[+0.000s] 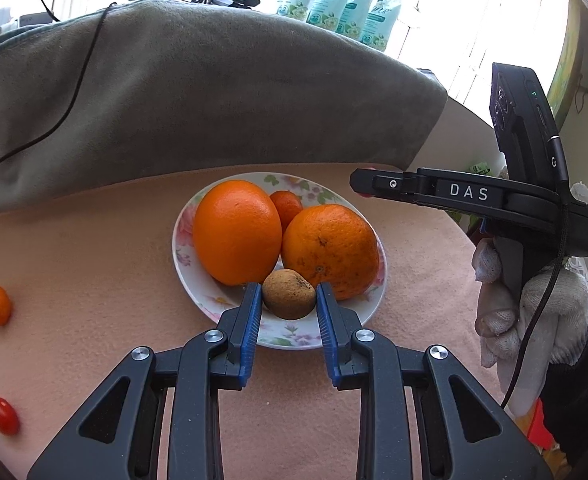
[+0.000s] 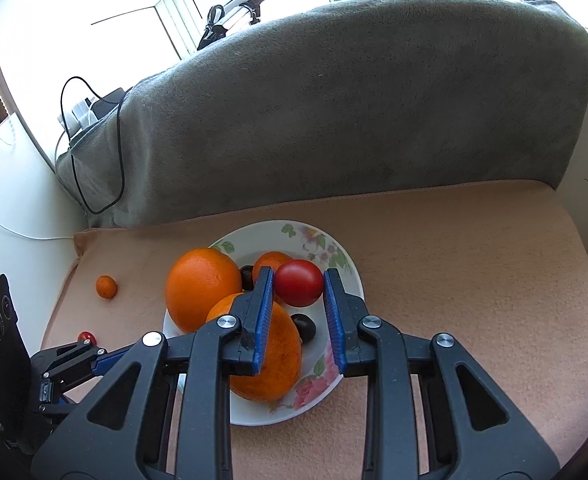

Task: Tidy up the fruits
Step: 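Carry the kiwi with the left tool while the right tool carries the tomato over the plate, then open the left tool to drop the kiwi while the right tool releases the tomato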

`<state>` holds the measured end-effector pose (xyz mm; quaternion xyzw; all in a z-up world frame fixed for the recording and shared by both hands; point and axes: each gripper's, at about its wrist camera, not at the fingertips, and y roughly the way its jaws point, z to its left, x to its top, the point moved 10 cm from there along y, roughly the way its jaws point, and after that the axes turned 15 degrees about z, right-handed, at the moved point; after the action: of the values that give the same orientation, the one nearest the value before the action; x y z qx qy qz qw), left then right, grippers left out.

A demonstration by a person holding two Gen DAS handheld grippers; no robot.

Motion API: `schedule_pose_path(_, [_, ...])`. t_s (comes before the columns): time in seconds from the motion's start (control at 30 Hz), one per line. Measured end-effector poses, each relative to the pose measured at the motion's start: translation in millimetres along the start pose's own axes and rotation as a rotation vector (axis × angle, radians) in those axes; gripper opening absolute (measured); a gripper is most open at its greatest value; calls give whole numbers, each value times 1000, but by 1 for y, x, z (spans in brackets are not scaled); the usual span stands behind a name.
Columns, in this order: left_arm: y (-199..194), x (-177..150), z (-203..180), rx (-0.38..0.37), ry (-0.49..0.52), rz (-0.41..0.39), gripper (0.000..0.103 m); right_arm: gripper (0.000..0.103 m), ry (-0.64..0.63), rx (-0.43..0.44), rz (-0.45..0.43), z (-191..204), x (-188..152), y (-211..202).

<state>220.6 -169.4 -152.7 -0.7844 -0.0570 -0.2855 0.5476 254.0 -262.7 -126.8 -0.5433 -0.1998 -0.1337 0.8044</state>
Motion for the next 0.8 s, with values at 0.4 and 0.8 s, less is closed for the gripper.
schedule_pose_path(0.4, [4, 3, -1, -6, 5, 3, 26, 26, 6, 14, 19, 1, 2, 11])
schedule_pose_path(0.8, [-4, 4, -4, 0, 14, -24, 55, 63, -5, 12, 1, 9, 2, 6])
